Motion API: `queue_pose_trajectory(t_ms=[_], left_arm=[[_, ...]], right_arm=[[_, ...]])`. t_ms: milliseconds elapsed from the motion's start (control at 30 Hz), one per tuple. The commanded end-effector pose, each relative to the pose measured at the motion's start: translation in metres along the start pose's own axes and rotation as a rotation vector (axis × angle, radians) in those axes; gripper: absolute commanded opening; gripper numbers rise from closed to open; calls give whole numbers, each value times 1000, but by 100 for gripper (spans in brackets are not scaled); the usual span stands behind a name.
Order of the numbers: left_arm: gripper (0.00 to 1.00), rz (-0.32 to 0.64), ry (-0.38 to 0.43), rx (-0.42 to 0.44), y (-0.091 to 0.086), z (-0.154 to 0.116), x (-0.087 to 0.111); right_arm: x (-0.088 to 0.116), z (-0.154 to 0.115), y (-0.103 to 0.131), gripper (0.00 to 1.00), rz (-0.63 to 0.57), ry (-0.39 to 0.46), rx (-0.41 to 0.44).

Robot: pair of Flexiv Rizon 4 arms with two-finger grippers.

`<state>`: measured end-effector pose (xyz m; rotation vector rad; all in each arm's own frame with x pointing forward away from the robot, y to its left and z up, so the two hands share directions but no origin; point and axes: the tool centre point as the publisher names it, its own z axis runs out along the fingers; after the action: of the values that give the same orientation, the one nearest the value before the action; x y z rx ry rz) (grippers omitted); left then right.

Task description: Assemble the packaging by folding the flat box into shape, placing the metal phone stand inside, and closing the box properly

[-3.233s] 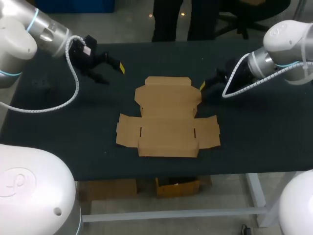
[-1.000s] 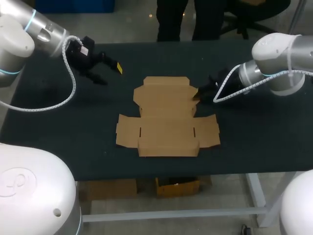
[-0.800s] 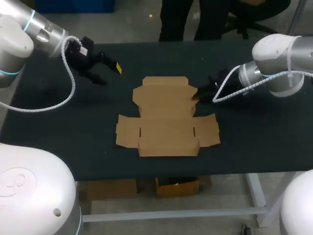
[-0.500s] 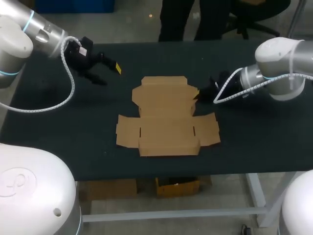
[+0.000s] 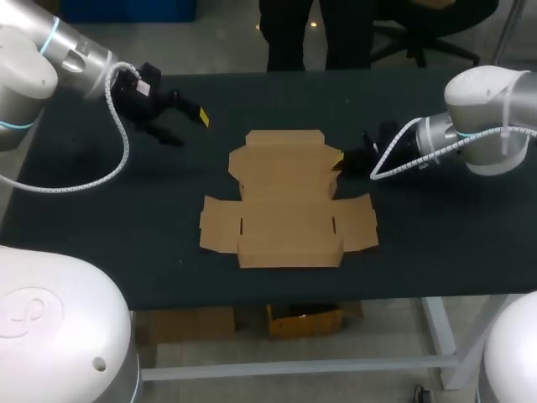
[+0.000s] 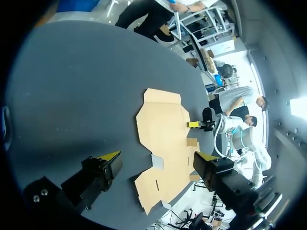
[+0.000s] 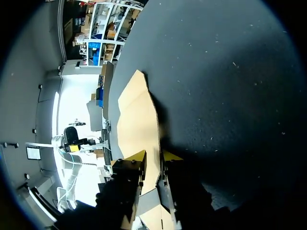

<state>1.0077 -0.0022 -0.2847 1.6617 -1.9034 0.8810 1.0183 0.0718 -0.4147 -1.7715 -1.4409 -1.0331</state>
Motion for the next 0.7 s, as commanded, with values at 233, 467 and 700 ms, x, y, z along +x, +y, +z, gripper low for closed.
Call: queue_pose_trajectory(t_ms=[233, 467, 700], left_arm=[[100, 3, -5, 2, 1, 0, 2], [100, 5, -8, 3, 0, 0, 4], [100, 5, -9, 3, 1, 1, 5]], right_arm=[[-4, -3, 1, 44, 7, -12, 6], [-5, 1, 6, 43, 11, -26, 32], [1, 14, 10, 43, -9, -12, 58]])
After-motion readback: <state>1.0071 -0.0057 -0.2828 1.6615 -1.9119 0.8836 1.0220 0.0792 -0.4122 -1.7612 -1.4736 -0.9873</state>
